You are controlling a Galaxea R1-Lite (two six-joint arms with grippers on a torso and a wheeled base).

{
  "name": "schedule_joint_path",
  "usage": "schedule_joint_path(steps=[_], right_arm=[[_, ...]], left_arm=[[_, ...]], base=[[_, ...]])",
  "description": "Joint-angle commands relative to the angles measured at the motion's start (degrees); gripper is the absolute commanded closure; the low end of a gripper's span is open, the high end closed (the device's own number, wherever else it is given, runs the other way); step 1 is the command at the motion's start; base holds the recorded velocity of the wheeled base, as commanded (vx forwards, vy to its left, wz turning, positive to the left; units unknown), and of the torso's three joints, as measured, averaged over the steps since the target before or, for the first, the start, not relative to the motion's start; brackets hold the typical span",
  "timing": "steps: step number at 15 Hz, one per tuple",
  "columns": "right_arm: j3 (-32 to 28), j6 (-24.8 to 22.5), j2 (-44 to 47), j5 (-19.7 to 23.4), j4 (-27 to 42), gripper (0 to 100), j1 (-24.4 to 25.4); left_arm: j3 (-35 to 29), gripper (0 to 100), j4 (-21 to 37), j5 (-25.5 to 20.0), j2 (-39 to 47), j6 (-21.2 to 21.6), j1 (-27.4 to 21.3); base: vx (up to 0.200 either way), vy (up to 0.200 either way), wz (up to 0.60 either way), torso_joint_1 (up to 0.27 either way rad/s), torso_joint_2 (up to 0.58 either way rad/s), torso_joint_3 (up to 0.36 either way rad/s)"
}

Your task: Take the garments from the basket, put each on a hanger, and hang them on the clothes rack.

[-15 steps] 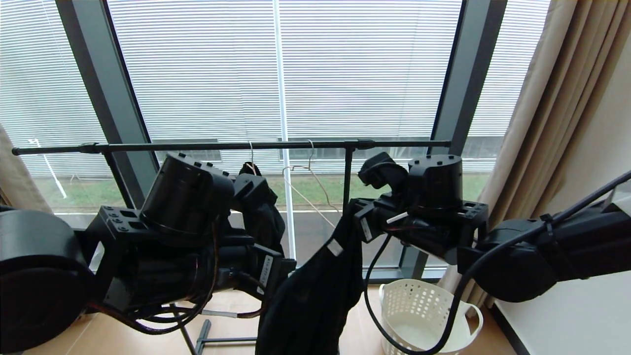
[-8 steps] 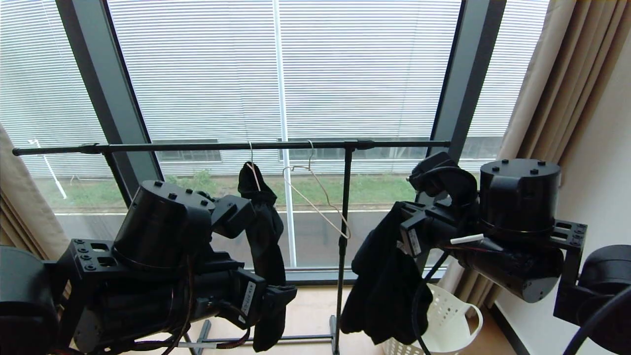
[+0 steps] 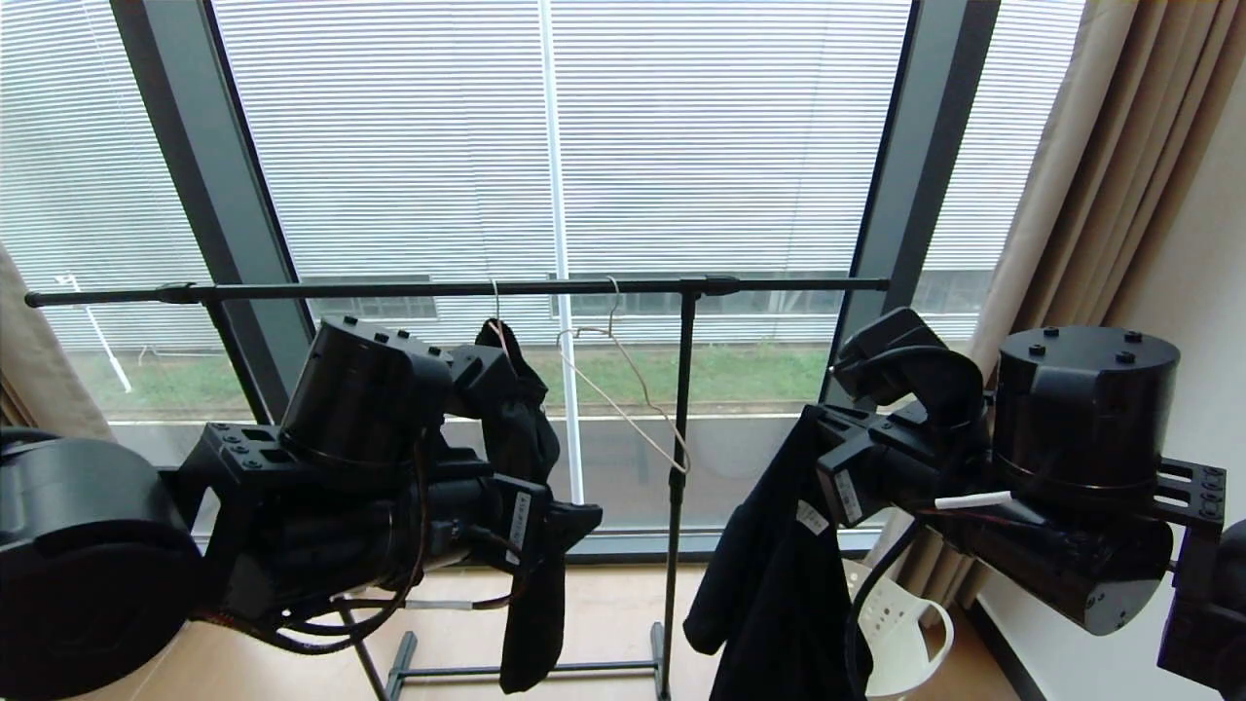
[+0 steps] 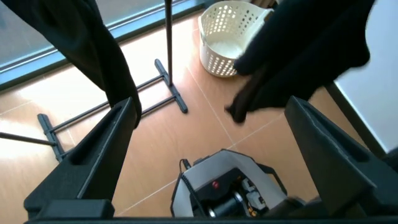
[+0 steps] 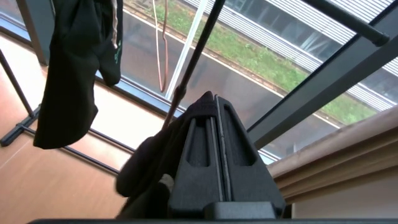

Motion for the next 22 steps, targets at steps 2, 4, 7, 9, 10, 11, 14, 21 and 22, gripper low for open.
schedule_joint_path(steps=[2,4,7,9,10,11,14,21,22], right_arm=[[0.1,0.0,-0.4,0.0,-0.1,100,0.0],[0.0,0.0,-1.2,0.0,0.0,100,0.0],[-0.3,-0.1,-1.8,0.0,0.0,100,-0.2],[-0.2,-1.0,-2.0,0.0,0.0,100,-0.3],[-0.3,-1.1,-1.9,0.1,0.0,100,-0.4],[-0.3,-1.1,-1.8,0.1,-0.1,100,-0.8],[-0.2,-1.2,-1.7,0.1,0.0,100,-0.8],[0.1,-1.2,-1.5,0.1,0.0,100,-0.8],[0.0,-1.2,-1.5,0.1,-0.1,100,-0.8]], left_arm=[[-5.0,0,-1.3,-0.1,6.8,-0.2,2.7],[-7.1,0,-1.3,-0.1,9.0,0.2,2.7],[-10.5,0,-1.3,0.0,12.6,0.4,2.7],[-11.0,0,-2.0,0.1,13.5,0.3,2.7],[-10.8,0,-2.7,0.1,13.5,0.3,2.7],[-10.6,0,-3.4,0.2,13.5,0.2,2.7],[-10.5,0,-3.4,1.2,13.5,-0.1,2.9],[-10.6,0,-3.6,1.9,14.3,-1.2,4.3],[-10.5,0,-4.9,1.8,14.6,-2.0,4.2]], base=[[0.000,0.000,0.00,0.000,0.00,0.000],[0.000,0.000,0.00,0.000,0.00,0.000],[0.000,0.000,0.00,0.000,0.00,0.000],[0.000,-0.200,0.00,0.002,0.00,0.002],[0.000,-0.200,0.00,0.002,0.01,-0.002],[0.000,-0.200,0.00,0.002,0.00,0.002],[0.200,-0.133,0.00,0.007,0.01,0.004],[0.171,0.000,0.00,0.002,0.00,0.003],[0.000,0.000,0.00,0.000,0.00,0.000]])
